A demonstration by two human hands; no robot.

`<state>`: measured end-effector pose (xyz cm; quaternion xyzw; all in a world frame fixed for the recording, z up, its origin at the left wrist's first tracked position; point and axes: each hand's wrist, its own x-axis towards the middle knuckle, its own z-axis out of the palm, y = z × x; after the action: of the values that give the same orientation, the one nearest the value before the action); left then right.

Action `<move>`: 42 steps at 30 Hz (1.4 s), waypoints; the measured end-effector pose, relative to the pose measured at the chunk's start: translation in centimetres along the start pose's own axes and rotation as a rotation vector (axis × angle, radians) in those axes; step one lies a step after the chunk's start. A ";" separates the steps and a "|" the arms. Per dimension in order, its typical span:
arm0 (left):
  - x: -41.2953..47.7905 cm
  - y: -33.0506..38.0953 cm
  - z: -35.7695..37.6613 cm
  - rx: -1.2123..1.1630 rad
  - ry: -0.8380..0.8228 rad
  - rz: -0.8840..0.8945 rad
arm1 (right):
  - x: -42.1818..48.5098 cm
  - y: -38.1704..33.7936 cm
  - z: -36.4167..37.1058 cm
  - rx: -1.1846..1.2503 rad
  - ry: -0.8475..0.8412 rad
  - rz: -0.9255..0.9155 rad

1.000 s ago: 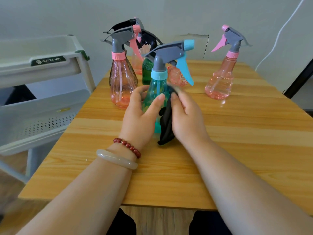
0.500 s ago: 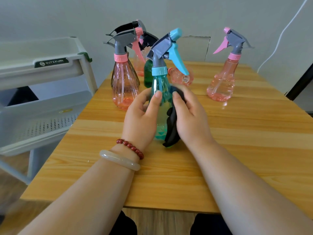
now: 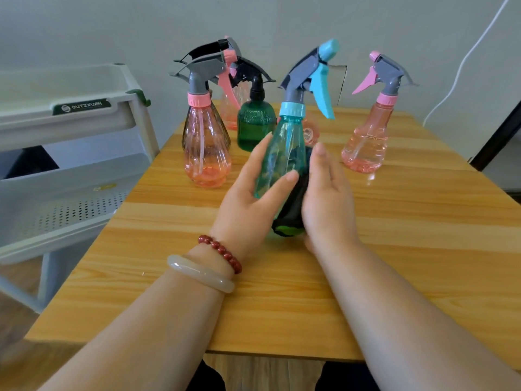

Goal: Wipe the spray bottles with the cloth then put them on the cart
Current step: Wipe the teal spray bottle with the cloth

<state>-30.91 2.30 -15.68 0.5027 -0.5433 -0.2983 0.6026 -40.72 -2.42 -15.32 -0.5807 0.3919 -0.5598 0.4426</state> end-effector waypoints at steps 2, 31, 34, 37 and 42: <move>0.2 -0.1 0.1 -0.036 0.043 -0.023 | -0.3 -0.2 -0.2 -0.099 -0.044 -0.192; 0.0 0.1 -0.5 -0.139 0.086 -0.098 | -0.2 -0.1 -0.4 -0.051 -0.202 -0.326; 0.0 -0.1 -0.9 -0.073 0.078 -0.077 | -0.6 0.0 0.1 -0.321 -0.263 -0.631; -0.2 0.2 -0.9 -0.110 0.064 -0.058 | -0.4 -0.1 0.3 -0.199 -0.222 -0.481; 0.0 -0.1 -1.1 -0.275 0.068 -0.109 | -0.1 -0.4 0.1 0.225 -0.206 -0.067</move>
<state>-29.86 2.55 -15.70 0.4541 -0.4485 -0.3851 0.6666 -40.62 -2.25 -14.96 -0.5944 0.2596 -0.5522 0.5238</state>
